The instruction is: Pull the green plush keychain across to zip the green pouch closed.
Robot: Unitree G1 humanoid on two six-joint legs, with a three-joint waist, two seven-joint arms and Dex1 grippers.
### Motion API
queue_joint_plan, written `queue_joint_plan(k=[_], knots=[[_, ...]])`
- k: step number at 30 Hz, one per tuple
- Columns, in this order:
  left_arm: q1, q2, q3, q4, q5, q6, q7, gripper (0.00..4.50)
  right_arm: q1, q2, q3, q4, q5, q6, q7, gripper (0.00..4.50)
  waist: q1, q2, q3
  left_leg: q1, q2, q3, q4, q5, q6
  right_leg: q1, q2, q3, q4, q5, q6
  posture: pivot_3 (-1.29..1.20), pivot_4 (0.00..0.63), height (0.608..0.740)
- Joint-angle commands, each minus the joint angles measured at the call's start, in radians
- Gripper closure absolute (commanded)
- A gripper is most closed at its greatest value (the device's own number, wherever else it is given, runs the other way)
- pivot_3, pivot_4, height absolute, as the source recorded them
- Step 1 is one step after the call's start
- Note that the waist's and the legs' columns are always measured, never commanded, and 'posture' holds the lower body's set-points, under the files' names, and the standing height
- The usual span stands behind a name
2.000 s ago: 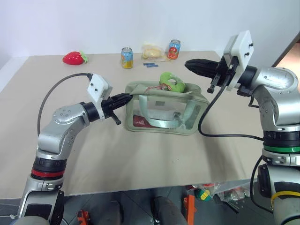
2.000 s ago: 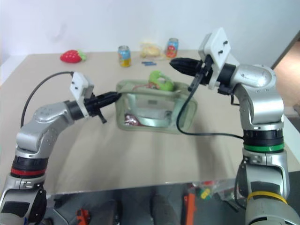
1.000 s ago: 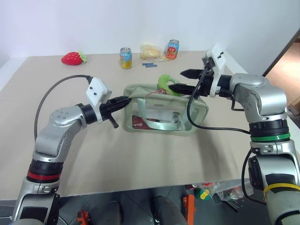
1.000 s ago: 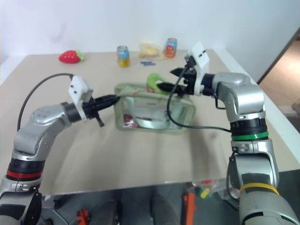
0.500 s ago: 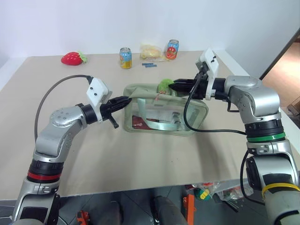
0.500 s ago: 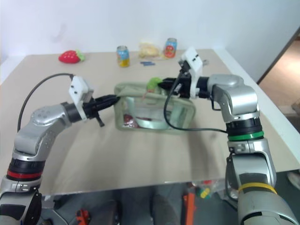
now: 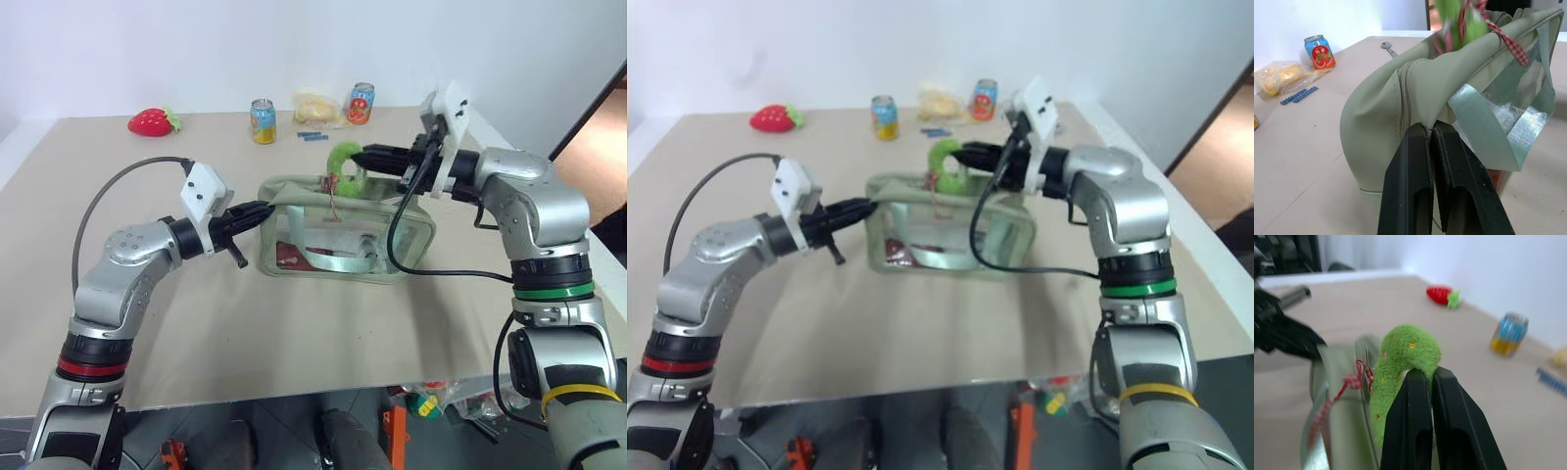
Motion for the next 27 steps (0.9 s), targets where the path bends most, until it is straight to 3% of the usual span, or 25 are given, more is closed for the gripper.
queue_joint_plan(k=[1,20,27], knots=[[-0.022,-0.007,0.014,-0.001,0.004,0.014,0.031,4.5,0.013,-0.046,-0.067,-0.058,0.014,-0.037,0.0,4.47,0.0,0.0,0.0,0.0,0.0,0.0,0.0,0.0,0.0,0.0,0.0,0.0,0.0,0.0,0.0,0.0,0.15,0.74],[-0.074,-0.061,0.016,0.062,0.079,-0.021,0.143,4.5,0.063,-0.174,-0.156,-0.079,-0.014,-0.077,-0.102,4.47,0.0,0.0,0.0,-0.001,0.0,0.0,-0.001,0.0,0.0,-0.001,0.0,0.001,0.0,0.0,0.0,0.0,0.15,0.74],[-0.069,-0.082,0.049,0.06,0.072,-0.031,0.193,4.5,0.127,-0.225,-0.23,-0.05,-0.068,-0.07,-0.237,4.47,0.0,0.0,0.0,0.0,0.0,0.001,-0.001,0.0,0.0,-0.001,0.0,0.001,0.0,0.0,0.0,0.0,0.15,0.74]])
